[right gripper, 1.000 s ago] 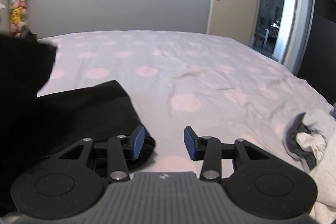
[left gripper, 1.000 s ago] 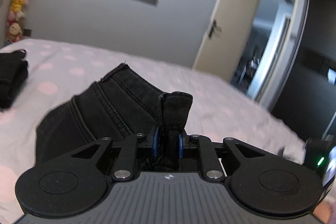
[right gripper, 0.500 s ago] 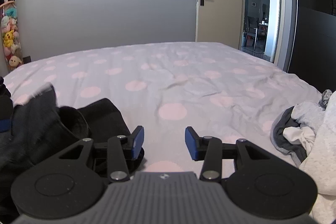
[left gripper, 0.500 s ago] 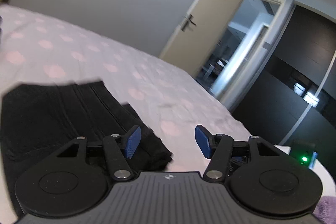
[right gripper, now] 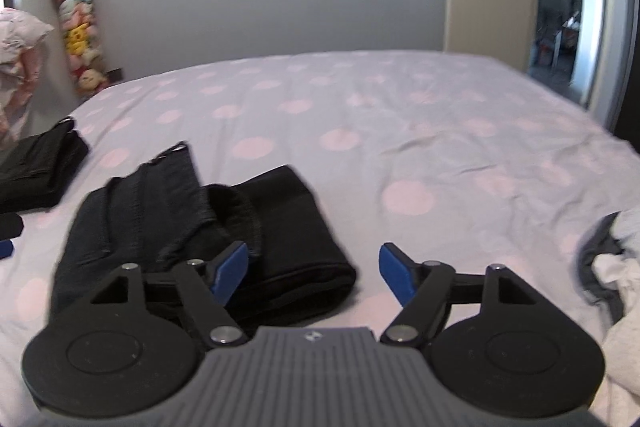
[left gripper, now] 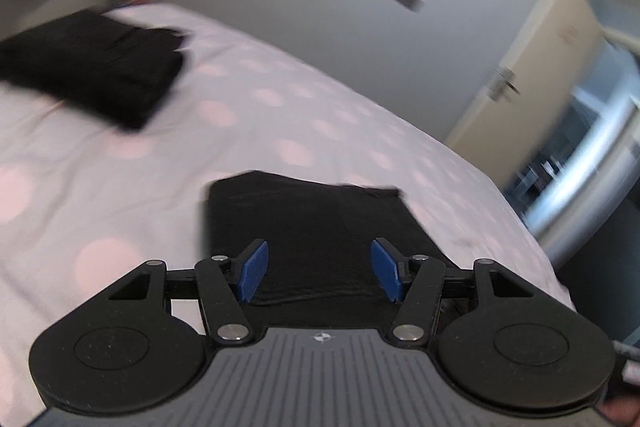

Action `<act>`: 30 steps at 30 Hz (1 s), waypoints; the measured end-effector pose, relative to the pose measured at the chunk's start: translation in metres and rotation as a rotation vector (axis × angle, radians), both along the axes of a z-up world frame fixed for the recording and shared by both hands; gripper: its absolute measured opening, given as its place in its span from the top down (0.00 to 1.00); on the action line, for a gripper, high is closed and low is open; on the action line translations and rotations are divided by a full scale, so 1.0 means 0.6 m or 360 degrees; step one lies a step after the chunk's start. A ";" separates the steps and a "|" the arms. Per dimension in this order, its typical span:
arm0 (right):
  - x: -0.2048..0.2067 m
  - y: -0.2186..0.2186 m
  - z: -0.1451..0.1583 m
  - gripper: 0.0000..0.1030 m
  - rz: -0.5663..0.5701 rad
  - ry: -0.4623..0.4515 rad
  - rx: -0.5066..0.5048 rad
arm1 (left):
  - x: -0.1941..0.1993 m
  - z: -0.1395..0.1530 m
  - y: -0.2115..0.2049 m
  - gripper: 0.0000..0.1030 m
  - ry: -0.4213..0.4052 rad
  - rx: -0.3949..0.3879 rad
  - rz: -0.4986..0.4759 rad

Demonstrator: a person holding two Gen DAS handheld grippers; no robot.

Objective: Fold clothes
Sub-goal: 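Grasp the folded edge of the black jeans with the right gripper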

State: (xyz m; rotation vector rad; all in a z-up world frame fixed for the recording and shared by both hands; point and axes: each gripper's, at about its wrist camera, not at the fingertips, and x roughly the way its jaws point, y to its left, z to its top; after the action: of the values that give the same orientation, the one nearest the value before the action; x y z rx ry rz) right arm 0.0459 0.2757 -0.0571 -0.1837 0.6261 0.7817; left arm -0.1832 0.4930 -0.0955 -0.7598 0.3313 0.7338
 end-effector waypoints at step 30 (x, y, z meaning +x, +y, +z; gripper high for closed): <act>0.181 0.161 -0.074 0.18 0.0465 0.0985 0.0025 | 0.018 -0.070 0.079 0.35 0.0138 -0.0290 0.0113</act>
State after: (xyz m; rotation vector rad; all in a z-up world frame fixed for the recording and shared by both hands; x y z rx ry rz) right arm 0.1548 0.3722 -0.1015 -0.0121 1.1942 1.1377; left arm -0.1726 0.5405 -0.1378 -0.9168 0.4558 0.8122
